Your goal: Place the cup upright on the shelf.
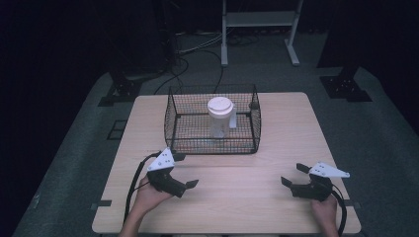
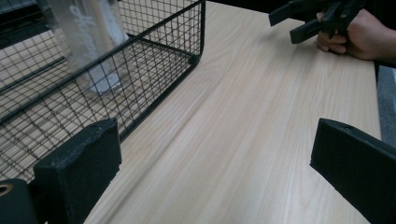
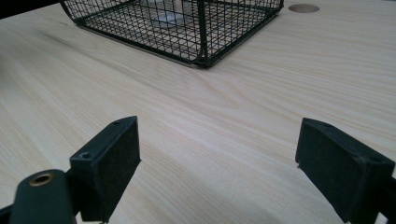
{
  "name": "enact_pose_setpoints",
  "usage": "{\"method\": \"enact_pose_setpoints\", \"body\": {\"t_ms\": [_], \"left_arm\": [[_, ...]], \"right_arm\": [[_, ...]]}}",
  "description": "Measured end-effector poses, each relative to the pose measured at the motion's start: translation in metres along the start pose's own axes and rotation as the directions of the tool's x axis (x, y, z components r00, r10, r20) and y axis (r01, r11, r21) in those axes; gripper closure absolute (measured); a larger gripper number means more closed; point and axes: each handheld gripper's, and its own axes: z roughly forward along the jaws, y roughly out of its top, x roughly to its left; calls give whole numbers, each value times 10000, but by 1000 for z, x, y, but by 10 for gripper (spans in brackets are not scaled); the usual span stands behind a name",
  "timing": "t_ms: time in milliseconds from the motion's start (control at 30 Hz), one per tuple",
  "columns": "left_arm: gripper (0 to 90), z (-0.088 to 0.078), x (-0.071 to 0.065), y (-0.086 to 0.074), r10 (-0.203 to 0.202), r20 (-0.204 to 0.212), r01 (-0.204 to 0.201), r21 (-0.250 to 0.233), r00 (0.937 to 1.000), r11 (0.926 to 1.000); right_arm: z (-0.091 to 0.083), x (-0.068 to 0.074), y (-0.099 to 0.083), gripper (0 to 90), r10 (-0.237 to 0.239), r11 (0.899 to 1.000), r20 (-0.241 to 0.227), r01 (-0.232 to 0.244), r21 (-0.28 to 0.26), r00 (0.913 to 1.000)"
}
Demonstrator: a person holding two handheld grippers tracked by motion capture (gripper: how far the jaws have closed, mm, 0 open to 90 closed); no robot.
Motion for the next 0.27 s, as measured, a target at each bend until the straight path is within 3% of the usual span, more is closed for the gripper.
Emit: {"method": "enact_pose_setpoints", "body": {"t_ms": [200,267], "left_arm": [[9,-6,-10,-24,148,-467,-151,-57,9988,9999],[9,-13,-13,-30,348,-765,-383,-454,9965,9982]], "right_arm": [[0,0,0,128,0,10000,-27,0,-15,10000],[0,0,0,128,28,10000,-45,-29,-30,10000]]}}
